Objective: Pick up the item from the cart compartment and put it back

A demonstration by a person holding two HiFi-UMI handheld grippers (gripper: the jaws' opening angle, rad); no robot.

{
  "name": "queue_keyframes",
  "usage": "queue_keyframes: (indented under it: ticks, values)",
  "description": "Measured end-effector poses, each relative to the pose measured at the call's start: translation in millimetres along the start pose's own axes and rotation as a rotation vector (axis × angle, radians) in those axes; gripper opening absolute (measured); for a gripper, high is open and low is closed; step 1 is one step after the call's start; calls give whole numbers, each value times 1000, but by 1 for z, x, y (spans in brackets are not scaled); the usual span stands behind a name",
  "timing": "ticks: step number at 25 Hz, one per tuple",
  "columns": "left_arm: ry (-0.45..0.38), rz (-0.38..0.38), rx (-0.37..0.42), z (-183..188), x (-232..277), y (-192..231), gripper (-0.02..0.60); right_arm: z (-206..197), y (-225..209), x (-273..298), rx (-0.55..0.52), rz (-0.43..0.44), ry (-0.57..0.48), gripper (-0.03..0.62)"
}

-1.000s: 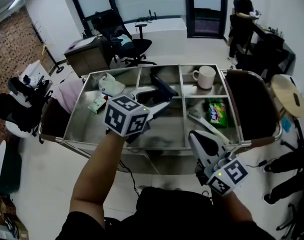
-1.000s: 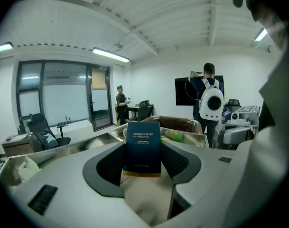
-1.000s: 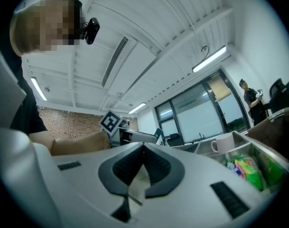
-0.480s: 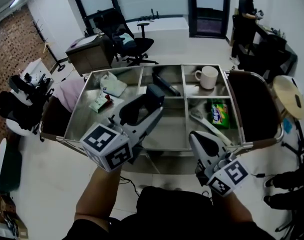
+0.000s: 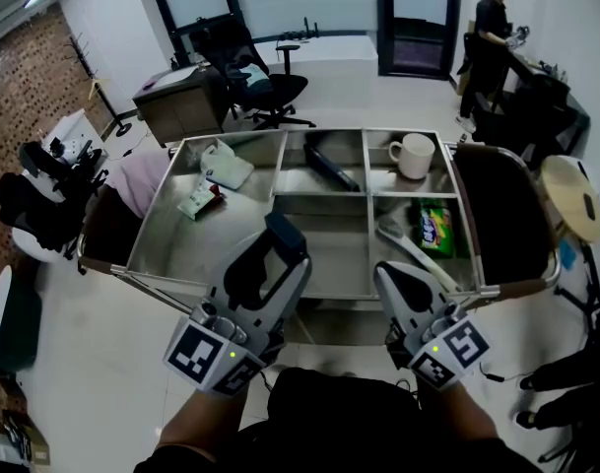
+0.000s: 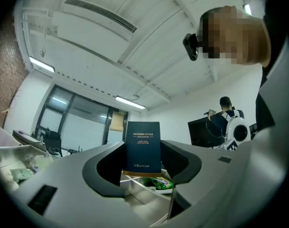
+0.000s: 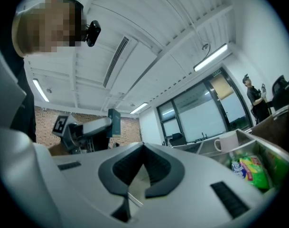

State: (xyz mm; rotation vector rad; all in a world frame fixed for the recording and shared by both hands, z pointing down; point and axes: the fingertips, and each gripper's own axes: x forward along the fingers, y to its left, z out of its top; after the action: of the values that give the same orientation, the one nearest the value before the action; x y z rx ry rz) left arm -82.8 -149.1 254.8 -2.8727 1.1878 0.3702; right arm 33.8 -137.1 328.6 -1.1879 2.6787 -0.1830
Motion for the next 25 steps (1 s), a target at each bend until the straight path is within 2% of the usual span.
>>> queue_keyframes:
  ticks: [2, 6, 10, 20, 25]
  values:
    - [-10, 38, 3, -11, -11, 0, 233, -1, -1, 0, 1, 3, 1, 15]
    - [20, 59, -11, -31, -22, -1, 233, 0, -2, 0, 1, 4, -3, 15]
    - [17, 76, -14, -30, -25, 5, 233, 0, -1, 2, 3, 8, -3, 16]
    - [34, 67, -15, -38, -21, 1, 233, -2, -4, 0, 6, 1, -7, 15]
    - [-5, 61, -17, -29, -24, 0, 232, -2, -6, -1, 8, -4, -10, 17]
